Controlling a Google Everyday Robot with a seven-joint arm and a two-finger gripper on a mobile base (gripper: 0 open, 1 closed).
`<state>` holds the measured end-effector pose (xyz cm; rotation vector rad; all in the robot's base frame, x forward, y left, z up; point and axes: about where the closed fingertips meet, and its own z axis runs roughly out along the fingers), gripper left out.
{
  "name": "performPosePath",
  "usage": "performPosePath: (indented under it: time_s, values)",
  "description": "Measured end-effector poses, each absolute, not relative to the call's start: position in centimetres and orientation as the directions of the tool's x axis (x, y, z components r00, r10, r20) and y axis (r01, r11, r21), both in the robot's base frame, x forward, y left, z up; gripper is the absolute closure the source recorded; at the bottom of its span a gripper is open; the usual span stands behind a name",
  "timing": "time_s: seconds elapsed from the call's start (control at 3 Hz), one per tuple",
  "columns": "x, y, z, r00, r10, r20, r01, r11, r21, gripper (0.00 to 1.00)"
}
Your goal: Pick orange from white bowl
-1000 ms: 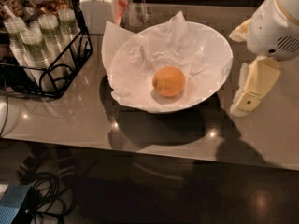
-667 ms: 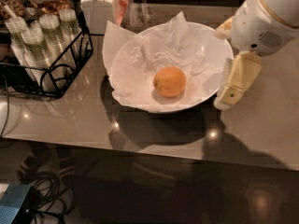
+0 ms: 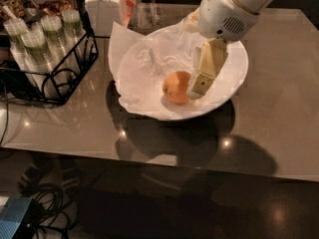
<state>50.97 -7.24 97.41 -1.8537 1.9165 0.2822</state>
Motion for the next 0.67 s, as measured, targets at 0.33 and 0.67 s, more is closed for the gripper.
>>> performPosePath:
  time_s: [0.33,0.67]
  values:
    - [51.07,-7.02,97.47,0.014,-0.889,-0.457,-0.984,0.07,-0.166,0.19]
    - [51.18,-6.98,97.35,0.01,-0.886,-0.463,-0.983,0.077,-0.169,0.42]
